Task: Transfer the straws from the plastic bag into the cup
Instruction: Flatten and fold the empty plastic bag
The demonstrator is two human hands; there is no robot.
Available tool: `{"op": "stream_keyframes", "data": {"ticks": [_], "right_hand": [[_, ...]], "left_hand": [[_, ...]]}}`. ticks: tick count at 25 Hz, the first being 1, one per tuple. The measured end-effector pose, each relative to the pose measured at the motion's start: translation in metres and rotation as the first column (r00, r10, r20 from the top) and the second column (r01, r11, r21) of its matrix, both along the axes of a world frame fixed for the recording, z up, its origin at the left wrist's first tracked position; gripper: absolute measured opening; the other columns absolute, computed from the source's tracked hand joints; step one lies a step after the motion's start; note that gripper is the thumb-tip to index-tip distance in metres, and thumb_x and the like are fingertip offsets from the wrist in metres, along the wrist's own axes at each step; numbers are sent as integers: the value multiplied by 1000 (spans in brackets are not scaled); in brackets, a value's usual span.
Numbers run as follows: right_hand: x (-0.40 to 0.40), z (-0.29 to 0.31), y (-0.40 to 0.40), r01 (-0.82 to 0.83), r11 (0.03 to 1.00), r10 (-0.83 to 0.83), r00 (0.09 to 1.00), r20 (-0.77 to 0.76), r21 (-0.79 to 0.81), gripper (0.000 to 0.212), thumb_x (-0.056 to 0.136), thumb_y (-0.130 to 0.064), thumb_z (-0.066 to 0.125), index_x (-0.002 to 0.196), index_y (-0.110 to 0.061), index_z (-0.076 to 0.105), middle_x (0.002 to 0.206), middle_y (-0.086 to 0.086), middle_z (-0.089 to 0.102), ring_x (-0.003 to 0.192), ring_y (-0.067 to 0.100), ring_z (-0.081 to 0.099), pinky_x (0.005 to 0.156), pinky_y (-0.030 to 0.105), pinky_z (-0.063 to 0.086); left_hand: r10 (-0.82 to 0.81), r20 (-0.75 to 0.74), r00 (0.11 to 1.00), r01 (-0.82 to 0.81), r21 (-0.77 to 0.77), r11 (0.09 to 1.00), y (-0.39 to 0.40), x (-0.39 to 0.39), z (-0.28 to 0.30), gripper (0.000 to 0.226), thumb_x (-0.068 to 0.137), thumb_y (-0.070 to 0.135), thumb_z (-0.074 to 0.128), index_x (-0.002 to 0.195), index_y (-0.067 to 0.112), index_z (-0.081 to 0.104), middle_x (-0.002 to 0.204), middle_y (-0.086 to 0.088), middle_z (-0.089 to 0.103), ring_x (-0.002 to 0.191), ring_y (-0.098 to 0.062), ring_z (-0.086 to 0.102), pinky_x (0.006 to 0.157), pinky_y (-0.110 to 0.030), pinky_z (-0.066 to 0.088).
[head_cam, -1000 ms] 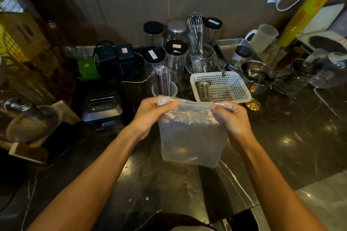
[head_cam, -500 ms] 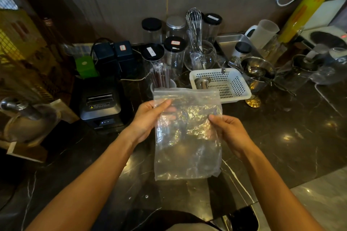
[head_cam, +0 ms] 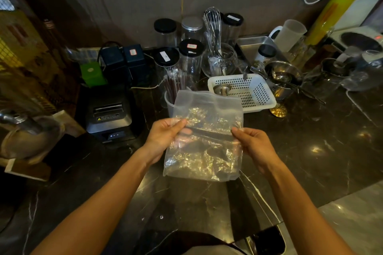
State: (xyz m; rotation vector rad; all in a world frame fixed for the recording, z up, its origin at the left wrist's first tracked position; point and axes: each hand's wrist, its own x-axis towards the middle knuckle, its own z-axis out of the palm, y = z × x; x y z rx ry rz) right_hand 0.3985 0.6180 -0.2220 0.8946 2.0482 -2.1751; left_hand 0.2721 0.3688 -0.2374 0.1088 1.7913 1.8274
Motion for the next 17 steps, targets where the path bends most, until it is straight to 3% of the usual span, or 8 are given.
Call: {"op": "stream_keyframes", "data": {"ticks": [2, 4, 7, 10, 13, 15, 17], "right_hand": [[-2, 1, -3, 59, 998, -59, 998, -14, 32, 26, 99, -29, 70, 94, -5, 79, 87, 16, 81, 74, 25, 77, 70, 36, 64], [-4, 3, -4, 86, 995, -85, 996, -26, 59, 24, 101, -27, 68, 97, -5, 78, 91, 19, 79, 77, 28, 75, 74, 40, 63], [-4, 7, -3, 98, 993, -95, 994, -54, 61, 21, 103, -22, 64, 105, -4, 74, 88, 11, 77, 80, 26, 71, 71, 35, 63], [-3, 10, -4, 144, 988, -138, 986, -96, 59, 20, 104, -16, 63, 122, -9, 67, 94, 11, 80, 79, 25, 76, 67, 31, 63], [-1, 12, -3, 159, 986, -146, 972, -186, 53, 36, 103, -10, 63, 133, -27, 55, 84, 2, 81, 76, 17, 79, 60, 24, 61], [1, 15, 5, 75, 993, -54, 974, -218, 88, 39, 98, -13, 69, 132, -28, 61, 83, -3, 79, 82, 18, 77, 65, 27, 62], [4, 20, 14, -76, 994, 89, 977, -192, 73, 50, 85, -19, 77, 131, -33, 62, 87, -9, 77, 89, 14, 76, 74, 29, 64]], "left_hand": [[31, -97, 995, -34, -34, 999, 4, 2, 3, 22, 100, 27, 67, 96, 9, 79, 90, -10, 83, 68, -13, 77, 61, -19, 58], [73, -118, 990, -75, -8, 997, 7, 4, 6, 20, 100, 27, 66, 98, 11, 78, 87, -10, 82, 62, -12, 75, 58, -20, 58], [106, -147, 983, -105, 14, 994, 7, 3, 12, 16, 101, 26, 65, 109, 16, 75, 80, -8, 80, 55, -15, 72, 51, -24, 58], [104, -226, 968, -117, -45, 992, 7, 4, 16, 29, 101, 22, 65, 129, 16, 63, 73, -7, 77, 49, -14, 66, 49, -27, 56], [20, -284, 959, -35, -47, 998, 6, 3, 22, 60, 95, 13, 72, 148, 24, 45, 78, -6, 74, 65, -13, 72, 62, -22, 61], [-101, -311, 945, 88, -57, 994, 3, -2, 25, 73, 86, 5, 81, 148, 22, 47, 85, 1, 73, 77, -4, 75, 76, -14, 58], [-173, -268, 948, 154, -92, 984, 1, -5, 27, 79, 80, 3, 85, 147, 22, 50, 98, 5, 75, 88, 0, 77, 79, -14, 58]]}}
